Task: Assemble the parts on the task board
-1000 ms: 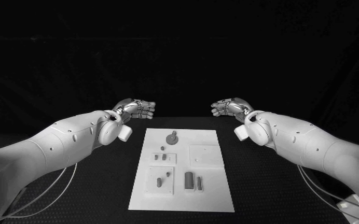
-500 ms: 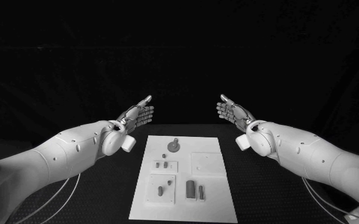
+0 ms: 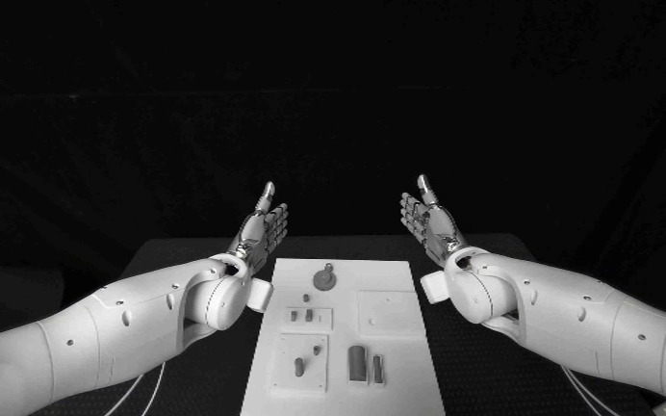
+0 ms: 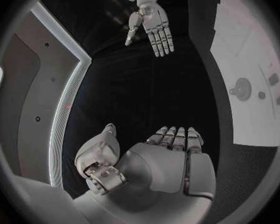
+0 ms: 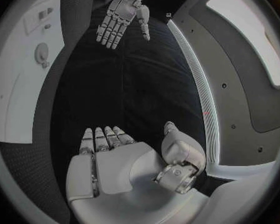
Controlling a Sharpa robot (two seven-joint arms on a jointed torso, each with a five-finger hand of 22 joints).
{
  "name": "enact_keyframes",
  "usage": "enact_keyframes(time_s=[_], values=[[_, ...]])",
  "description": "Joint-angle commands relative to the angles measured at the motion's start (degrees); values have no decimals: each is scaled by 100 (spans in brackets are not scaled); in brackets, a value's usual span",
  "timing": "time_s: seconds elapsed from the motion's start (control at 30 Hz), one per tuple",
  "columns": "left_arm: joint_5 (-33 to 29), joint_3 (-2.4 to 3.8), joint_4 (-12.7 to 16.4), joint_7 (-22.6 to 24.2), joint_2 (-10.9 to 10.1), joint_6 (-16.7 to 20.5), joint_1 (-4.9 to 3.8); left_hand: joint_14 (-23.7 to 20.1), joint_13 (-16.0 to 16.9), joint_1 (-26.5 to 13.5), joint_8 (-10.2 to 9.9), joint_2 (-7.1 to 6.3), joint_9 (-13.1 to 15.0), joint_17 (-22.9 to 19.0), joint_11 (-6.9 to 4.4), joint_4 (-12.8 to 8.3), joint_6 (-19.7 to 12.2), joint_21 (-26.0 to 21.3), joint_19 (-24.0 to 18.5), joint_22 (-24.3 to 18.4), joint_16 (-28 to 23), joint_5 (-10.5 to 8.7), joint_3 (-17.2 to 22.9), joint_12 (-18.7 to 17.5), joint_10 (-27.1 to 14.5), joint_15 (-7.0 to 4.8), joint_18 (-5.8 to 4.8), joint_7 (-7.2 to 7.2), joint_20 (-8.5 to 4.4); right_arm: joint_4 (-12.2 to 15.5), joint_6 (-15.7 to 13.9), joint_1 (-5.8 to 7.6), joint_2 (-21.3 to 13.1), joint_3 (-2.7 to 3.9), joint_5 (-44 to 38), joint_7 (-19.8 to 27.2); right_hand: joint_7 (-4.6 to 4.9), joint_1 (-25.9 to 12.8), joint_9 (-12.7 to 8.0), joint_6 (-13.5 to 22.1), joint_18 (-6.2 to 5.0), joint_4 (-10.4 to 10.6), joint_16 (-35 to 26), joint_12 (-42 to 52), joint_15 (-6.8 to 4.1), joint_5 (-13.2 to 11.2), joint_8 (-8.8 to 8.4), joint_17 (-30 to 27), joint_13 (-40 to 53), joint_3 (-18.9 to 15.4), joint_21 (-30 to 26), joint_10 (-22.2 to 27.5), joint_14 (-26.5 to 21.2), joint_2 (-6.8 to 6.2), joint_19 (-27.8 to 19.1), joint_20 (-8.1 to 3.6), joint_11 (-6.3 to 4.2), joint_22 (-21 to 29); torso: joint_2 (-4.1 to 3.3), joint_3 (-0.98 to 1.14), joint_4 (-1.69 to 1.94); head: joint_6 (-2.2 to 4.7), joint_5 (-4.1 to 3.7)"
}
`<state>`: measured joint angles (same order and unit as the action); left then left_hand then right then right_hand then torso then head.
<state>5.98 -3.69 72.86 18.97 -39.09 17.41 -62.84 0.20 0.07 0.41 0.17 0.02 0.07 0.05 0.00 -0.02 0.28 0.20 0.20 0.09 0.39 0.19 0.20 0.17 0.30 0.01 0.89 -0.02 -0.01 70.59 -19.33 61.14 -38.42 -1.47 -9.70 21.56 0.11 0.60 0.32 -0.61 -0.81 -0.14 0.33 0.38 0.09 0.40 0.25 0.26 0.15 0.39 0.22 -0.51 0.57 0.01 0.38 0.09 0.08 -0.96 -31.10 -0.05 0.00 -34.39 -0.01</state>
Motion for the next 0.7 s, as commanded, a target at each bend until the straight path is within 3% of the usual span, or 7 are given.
enact_keyframes(time_s=[0.03,0.2,0.33,0.5,0.7], values=[[-332,80,443,616,-130,1339,62,-20,-7,-41,-17,-2,-7,-5,0,2,-28,-20,-20,-9,-39,-19,-20,-17,-30,-1,-89,2,1,486,-1182,-26,-145,33,485,467,-11,-60,-32,61,81,14,-33,-38,-9,-40,-25,-26,-15,-39,-22,51,-57,-1,-38,-9,-8,96,-8,5,0,2,1],[-488,250,1188,890,-383,2122,183,-20,-7,-41,-17,-2,-7,-5,0,2,-28,-20,-20,-9,-39,-19,-20,-17,-30,-1,-89,2,1,1310,-1919,-67,-419,98,761,670,-11,-60,-32,61,81,14,-33,-38,-9,-40,-25,-26,-15,-39,-22,51,-57,-1,-38,-9,-8,96,-8,5,0,2,1],[-560,328,1530,1016,-499,2481,239,-20,-7,-41,-17,-2,-7,-5,0,2,-28,-20,-20,-9,-39,-19,-20,-17,-30,-1,-89,2,1,1701,-2268,-86,-549,128,892,766,-11,-60,-32,61,81,14,-33,-38,-9,-40,-25,-26,-15,-39,-22,51,-57,-1,-38,-9,-8,96,-8,5,0,2,1],[-598,369,1709,1083,-560,2670,268,-20,-7,-41,-17,-2,-7,-5,0,2,-28,-20,-20,-9,-39,-19,-20,-17,-30,-1,-89,2,1,1932,-2474,-97,-625,146,969,823,-11,-60,-32,61,81,14,-33,-38,-9,-40,-25,-26,-15,-39,-22,51,-57,-1,-38,-9,-8,96,-8,5,0,2,1],[-598,369,1709,1083,-561,2671,268,-20,-7,-41,-17,-2,-7,-5,0,2,-28,-20,-20,-9,-39,-19,-20,-17,-30,-1,-89,2,1,1936,-2479,-98,-627,147,970,824,-11,-60,-32,61,81,14,-33,-38,-9,-40,-25,-26,-15,-39,-22,51,-57,-1,-38,-9,-8,96,-8,5,0,2,1]])
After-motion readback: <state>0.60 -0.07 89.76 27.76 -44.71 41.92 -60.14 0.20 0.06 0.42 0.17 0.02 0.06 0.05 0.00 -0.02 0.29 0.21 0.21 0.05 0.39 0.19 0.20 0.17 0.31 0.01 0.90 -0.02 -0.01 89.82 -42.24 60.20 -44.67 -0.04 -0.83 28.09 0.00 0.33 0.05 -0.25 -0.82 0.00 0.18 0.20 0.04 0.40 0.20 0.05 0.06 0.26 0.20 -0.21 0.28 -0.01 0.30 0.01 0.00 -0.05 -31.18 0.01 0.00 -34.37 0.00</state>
